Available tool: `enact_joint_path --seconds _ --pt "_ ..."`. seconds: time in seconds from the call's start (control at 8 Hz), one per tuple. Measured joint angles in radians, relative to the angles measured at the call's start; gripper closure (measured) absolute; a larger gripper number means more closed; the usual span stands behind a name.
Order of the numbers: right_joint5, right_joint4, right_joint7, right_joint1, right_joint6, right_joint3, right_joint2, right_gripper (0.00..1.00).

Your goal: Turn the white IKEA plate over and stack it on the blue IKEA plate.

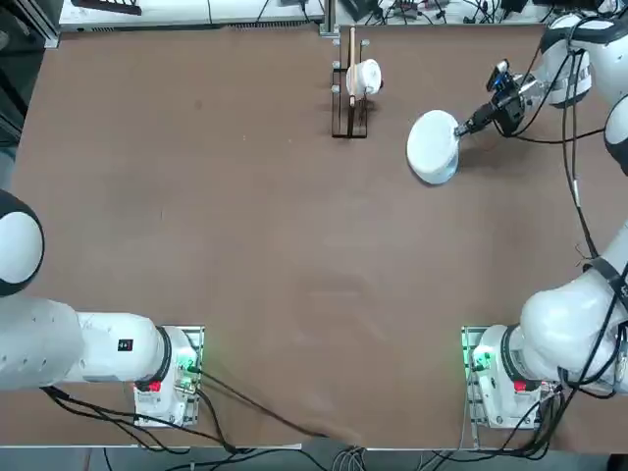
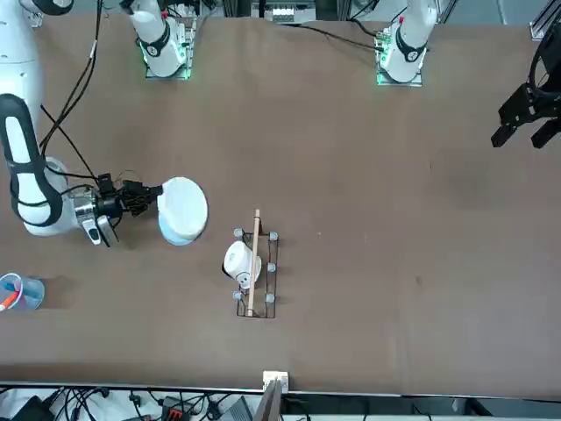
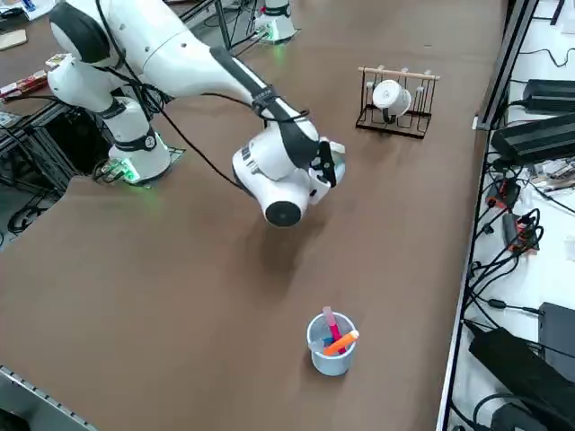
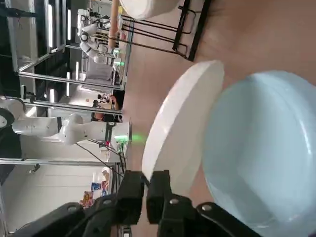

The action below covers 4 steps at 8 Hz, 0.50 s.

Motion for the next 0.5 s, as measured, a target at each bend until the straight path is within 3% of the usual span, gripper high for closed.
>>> enact_joint_path --seconds 0.5 --pt "-0.176 0.177 0.006 -0.006 0.036 -0.003 0.031 0.03"
